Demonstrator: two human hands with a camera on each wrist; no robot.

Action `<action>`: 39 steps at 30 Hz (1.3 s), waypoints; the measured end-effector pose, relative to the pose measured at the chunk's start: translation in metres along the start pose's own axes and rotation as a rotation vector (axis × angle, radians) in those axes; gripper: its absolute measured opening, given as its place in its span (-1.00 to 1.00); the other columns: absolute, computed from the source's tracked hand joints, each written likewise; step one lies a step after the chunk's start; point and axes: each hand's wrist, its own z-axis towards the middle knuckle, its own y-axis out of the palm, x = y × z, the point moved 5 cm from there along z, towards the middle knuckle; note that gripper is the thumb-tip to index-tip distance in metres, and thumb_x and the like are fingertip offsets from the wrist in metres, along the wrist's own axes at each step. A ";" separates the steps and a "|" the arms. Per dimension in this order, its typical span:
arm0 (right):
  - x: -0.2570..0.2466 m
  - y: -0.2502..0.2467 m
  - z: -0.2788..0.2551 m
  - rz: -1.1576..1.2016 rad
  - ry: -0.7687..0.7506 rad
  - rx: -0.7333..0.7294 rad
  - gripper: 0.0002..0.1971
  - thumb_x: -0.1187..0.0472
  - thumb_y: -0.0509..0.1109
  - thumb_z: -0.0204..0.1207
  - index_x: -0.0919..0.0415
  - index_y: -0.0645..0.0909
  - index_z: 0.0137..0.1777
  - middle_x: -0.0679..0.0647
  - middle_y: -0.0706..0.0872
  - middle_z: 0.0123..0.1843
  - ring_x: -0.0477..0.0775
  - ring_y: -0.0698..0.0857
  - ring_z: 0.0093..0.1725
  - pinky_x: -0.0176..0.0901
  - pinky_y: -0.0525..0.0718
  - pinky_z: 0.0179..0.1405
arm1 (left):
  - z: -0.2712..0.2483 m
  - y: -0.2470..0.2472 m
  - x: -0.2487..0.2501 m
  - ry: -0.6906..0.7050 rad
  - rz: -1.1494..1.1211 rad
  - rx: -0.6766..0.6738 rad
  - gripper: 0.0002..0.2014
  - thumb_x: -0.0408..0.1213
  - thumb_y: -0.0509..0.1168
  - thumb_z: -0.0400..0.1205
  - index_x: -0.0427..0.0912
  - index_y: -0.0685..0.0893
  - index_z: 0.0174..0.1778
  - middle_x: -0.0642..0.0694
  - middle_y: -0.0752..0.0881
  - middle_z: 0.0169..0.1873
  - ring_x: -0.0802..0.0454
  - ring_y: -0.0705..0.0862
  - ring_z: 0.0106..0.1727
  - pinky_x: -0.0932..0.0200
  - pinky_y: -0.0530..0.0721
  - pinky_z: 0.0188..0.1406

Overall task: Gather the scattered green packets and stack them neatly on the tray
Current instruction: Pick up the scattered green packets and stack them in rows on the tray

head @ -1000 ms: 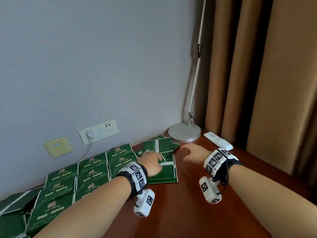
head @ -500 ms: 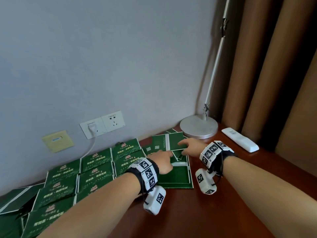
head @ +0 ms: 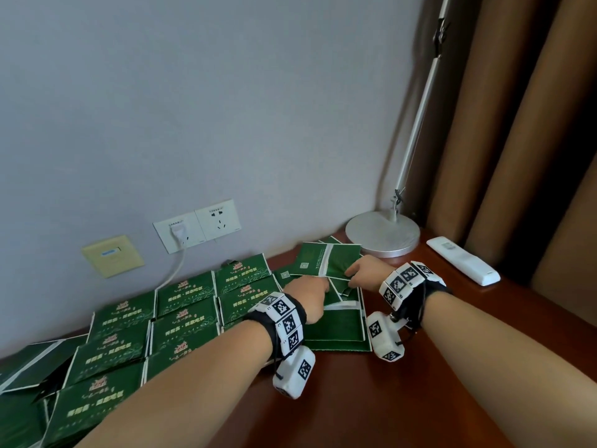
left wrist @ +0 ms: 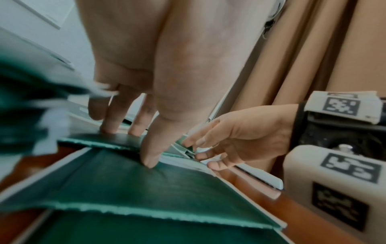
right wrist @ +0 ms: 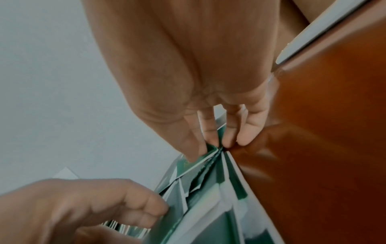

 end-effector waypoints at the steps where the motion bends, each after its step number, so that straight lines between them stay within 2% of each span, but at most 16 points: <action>1: 0.001 -0.001 -0.002 0.023 0.009 0.006 -0.60 0.32 0.50 0.47 0.24 0.68 0.33 0.08 0.72 0.31 0.05 0.66 0.27 -0.21 0.57 0.27 | -0.001 -0.001 0.001 -0.004 0.006 0.004 -0.50 -0.43 0.41 0.53 -0.11 0.58 0.42 -0.19 0.68 0.26 -0.22 0.68 0.23 -0.10 0.69 0.23; 5: 0.013 -0.007 -0.015 0.193 0.074 0.036 -0.71 0.35 0.48 0.49 0.25 0.74 0.22 0.10 0.76 0.13 0.13 0.73 0.13 -0.07 0.76 0.10 | -0.006 -0.007 0.005 0.005 0.021 0.021 -0.57 -0.35 0.47 0.54 -0.22 0.63 0.34 -0.21 0.71 0.20 -0.22 0.69 0.20 -0.09 0.70 0.22; 8: 0.028 -0.012 -0.034 0.384 0.155 0.084 -0.89 0.38 0.43 0.52 0.22 0.76 -0.04 0.04 0.71 -0.11 0.02 0.70 -0.05 -0.14 0.78 -0.26 | -0.013 -0.009 0.014 0.039 0.007 0.051 -0.58 -0.34 0.49 0.52 -0.24 0.64 0.31 -0.20 0.72 0.16 -0.21 0.69 0.17 -0.07 0.70 0.20; 9: 0.033 -0.014 -0.040 0.426 0.178 0.107 -0.90 0.39 0.42 0.52 0.22 0.74 -0.12 0.08 0.72 -0.11 0.00 0.72 -0.09 -0.15 0.76 -0.34 | -0.016 -0.008 0.018 0.050 -0.002 0.052 -0.61 -0.36 0.47 0.52 -0.24 0.65 0.28 -0.19 0.72 0.12 -0.19 0.70 0.14 -0.07 0.71 0.18; 11: 0.044 -0.022 -0.053 0.492 0.210 0.159 -0.90 0.40 0.41 0.53 0.25 0.71 -0.17 0.17 0.76 -0.08 0.00 0.76 -0.15 -0.15 0.76 -0.40 | -0.022 -0.008 0.027 0.068 -0.025 0.052 -0.75 -0.40 0.42 0.51 -0.24 0.64 0.09 -0.14 0.72 -0.02 -0.14 0.69 0.00 -0.05 0.74 0.10; 14: 0.062 -0.037 -0.072 0.550 0.249 0.243 -0.96 0.40 0.49 0.45 0.39 0.74 -0.17 0.25 0.81 -0.20 0.07 0.82 -0.25 0.01 0.84 -0.25 | -0.031 -0.010 0.043 0.084 -0.067 0.053 -0.85 -0.41 0.35 0.51 -0.10 0.54 -0.12 -0.15 0.62 -0.20 -0.10 0.62 -0.21 -0.02 0.73 -0.10; 16: 0.071 -0.048 -0.085 0.540 0.245 0.271 -0.93 0.37 0.54 0.37 0.41 0.77 -0.24 0.23 0.82 -0.30 0.11 0.84 -0.26 0.12 0.83 -0.10 | -0.037 -0.013 0.055 0.088 -0.081 0.053 -0.93 -0.43 0.29 0.52 -0.18 0.60 -0.19 -0.28 0.59 -0.31 -0.11 0.58 -0.29 0.04 0.63 -0.27; 18: 0.076 -0.055 -0.105 0.518 0.228 0.278 -0.94 0.39 0.54 0.35 0.35 0.77 -0.32 0.24 0.82 -0.32 0.18 0.84 -0.22 0.15 0.82 -0.05 | -0.043 -0.014 0.064 0.090 -0.113 0.065 -0.93 -0.45 0.24 0.54 -0.27 0.60 -0.24 -0.29 0.60 -0.33 -0.14 0.61 -0.29 0.07 0.57 -0.31; 21: 0.082 -0.066 -0.134 0.460 0.203 0.331 -0.90 0.44 0.53 0.31 0.26 0.78 -0.35 0.22 0.82 -0.34 0.17 0.84 -0.28 0.12 0.83 -0.14 | -0.053 -0.019 0.074 0.108 -0.161 0.096 -0.85 -0.39 0.20 0.60 -0.32 0.68 -0.08 -0.23 0.72 -0.12 -0.17 0.71 -0.13 0.02 0.68 -0.16; 24: 0.086 -0.076 -0.160 0.399 0.227 0.387 -0.80 0.52 0.45 0.32 0.22 0.74 -0.35 0.20 0.78 -0.31 0.08 0.77 -0.40 -0.01 0.84 -0.26 | -0.067 -0.028 0.082 0.123 -0.198 0.134 -0.80 -0.37 0.19 0.63 -0.27 0.69 0.06 -0.21 0.73 -0.03 -0.13 0.67 -0.12 0.12 0.60 -0.16; 28: 0.092 -0.083 -0.189 0.296 0.256 0.417 -0.72 0.52 0.38 0.36 0.11 0.75 -0.31 0.13 0.79 -0.18 0.08 0.77 -0.28 -0.13 0.81 -0.31 | -0.082 -0.035 0.094 0.117 -0.263 0.129 -0.73 -0.45 0.15 0.60 -0.28 0.71 0.10 -0.21 0.74 0.01 -0.17 0.73 0.01 0.01 0.72 0.01; 31: 0.100 -0.086 -0.205 0.201 0.255 0.425 -0.67 0.50 0.34 0.36 0.04 0.77 -0.31 0.05 0.76 -0.15 0.03 0.76 -0.23 -0.19 0.79 -0.31 | -0.089 -0.032 0.105 0.110 -0.357 0.088 -0.67 -0.49 0.13 0.60 -0.29 0.69 0.21 -0.20 0.73 0.00 -0.20 0.74 0.03 0.05 0.67 -0.08; 34: 0.104 -0.087 -0.217 0.141 0.240 0.398 -0.64 0.52 0.31 0.38 0.03 0.76 -0.31 0.04 0.76 -0.12 0.03 0.76 -0.18 -0.19 0.77 -0.34 | -0.095 -0.027 0.117 0.115 -0.410 0.032 -0.59 -0.52 0.12 0.64 -0.30 0.59 0.41 -0.24 0.68 0.25 -0.21 0.69 0.26 0.07 0.64 0.11; 35: 0.105 -0.088 -0.220 0.125 0.232 0.395 -0.64 0.52 0.31 0.38 0.02 0.75 -0.31 0.03 0.76 -0.12 0.01 0.75 -0.18 -0.22 0.74 -0.37 | -0.096 -0.025 0.121 0.121 -0.405 0.019 -0.58 -0.53 0.12 0.65 -0.31 0.59 0.42 -0.24 0.67 0.29 -0.21 0.67 0.31 0.08 0.63 0.15; 38: 0.109 -0.089 -0.228 0.068 0.222 0.367 -0.62 0.53 0.34 0.38 -0.02 0.73 -0.22 -0.03 0.71 -0.10 -0.07 0.71 -0.15 -0.32 0.62 -0.36 | -0.098 -0.019 0.123 0.127 -0.371 0.013 -0.63 -0.56 0.09 0.64 -0.31 0.65 0.29 -0.23 0.68 0.23 -0.21 0.67 0.31 0.11 0.62 0.08; 39: 0.108 -0.087 -0.229 0.041 0.205 0.332 -0.62 0.53 0.37 0.37 -0.05 0.72 -0.16 -0.05 0.70 -0.09 -0.09 0.70 -0.14 -0.35 0.61 -0.34 | -0.097 -0.017 0.120 0.118 -0.363 0.015 -0.60 -0.57 0.09 0.64 -0.29 0.64 0.33 -0.21 0.66 0.27 -0.19 0.65 0.33 0.11 0.62 0.15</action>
